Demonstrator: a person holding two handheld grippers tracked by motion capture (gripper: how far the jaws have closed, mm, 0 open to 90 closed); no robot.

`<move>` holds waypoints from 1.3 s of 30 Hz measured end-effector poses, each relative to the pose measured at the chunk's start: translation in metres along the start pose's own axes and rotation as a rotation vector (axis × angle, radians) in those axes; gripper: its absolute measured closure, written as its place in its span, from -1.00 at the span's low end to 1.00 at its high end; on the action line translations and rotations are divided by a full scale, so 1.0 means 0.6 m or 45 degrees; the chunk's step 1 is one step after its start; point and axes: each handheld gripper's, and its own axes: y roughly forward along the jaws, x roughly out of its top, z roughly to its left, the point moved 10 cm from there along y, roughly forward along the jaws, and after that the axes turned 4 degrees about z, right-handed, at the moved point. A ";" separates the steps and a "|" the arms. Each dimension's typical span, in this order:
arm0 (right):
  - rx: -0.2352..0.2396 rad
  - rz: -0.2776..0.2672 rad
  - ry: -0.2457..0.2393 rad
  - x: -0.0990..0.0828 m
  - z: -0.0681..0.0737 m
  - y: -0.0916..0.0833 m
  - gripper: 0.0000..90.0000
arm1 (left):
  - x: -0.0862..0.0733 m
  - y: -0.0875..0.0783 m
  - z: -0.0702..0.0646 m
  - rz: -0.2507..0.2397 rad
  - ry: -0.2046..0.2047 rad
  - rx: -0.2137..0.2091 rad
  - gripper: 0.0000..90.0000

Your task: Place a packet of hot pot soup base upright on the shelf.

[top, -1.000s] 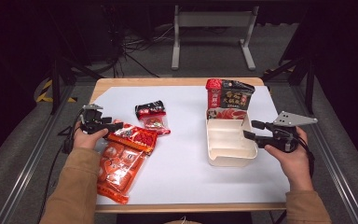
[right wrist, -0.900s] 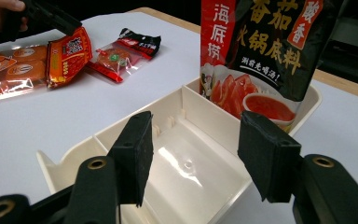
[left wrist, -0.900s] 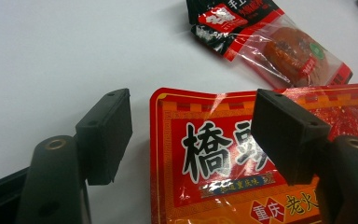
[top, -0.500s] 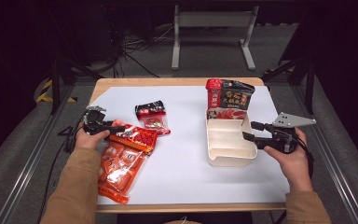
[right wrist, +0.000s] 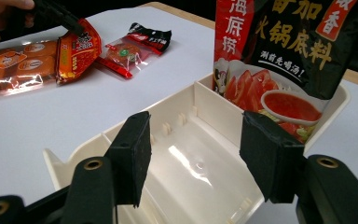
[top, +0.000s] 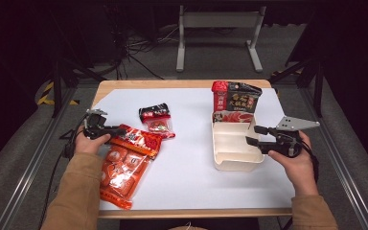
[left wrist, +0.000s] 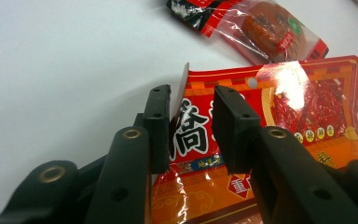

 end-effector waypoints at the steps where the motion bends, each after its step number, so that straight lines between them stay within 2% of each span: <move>1: 0.005 0.000 -0.002 0.000 0.001 0.001 -0.03 | 0.000 0.001 0.000 -0.002 0.007 0.002 0.58; 4: 0.011 0.005 -0.005 -0.001 0.003 0.003 -0.03 | -0.003 0.007 -0.003 0.017 0.036 0.016 0.60; 5: 0.015 0.004 -0.003 -0.001 0.004 0.004 -0.03 | -0.006 0.012 -0.003 0.044 0.047 0.020 0.60; 7: 0.017 0.006 -0.005 -0.001 0.005 0.005 -0.03 | -0.010 0.019 -0.001 0.075 0.073 0.060 0.60; 11: 0.020 0.005 -0.008 -0.001 0.007 0.005 -0.03 | -0.013 0.020 0.002 0.094 0.073 0.078 0.68; 15: 0.024 0.004 -0.009 -0.001 0.007 0.005 -0.03 | -0.014 0.022 0.005 0.078 0.043 0.079 0.83; 19: 0.026 0.005 -0.011 -0.001 0.008 0.006 -0.03 | -0.014 0.022 0.006 0.074 0.053 0.086 0.87; 23: 0.034 0.011 -0.013 -0.001 0.010 0.007 0.04 | -0.013 0.021 0.006 0.079 0.041 0.100 0.95; 26: 0.051 0.024 -0.021 -0.001 0.014 0.007 0.14 | -0.011 0.016 0.006 0.082 0.058 0.129 0.99; 27: 0.055 0.027 -0.020 -0.001 0.015 0.007 0.17 | -0.009 0.014 0.004 0.072 0.056 0.132 1.00; 30: 0.067 0.027 -0.012 0.000 0.017 0.007 0.20 | -0.002 0.003 0.001 0.038 0.095 0.157 1.00; 39: 0.078 0.003 -0.011 0.011 0.023 0.006 0.20 | 0.014 -0.035 -0.016 -0.050 0.098 0.162 1.00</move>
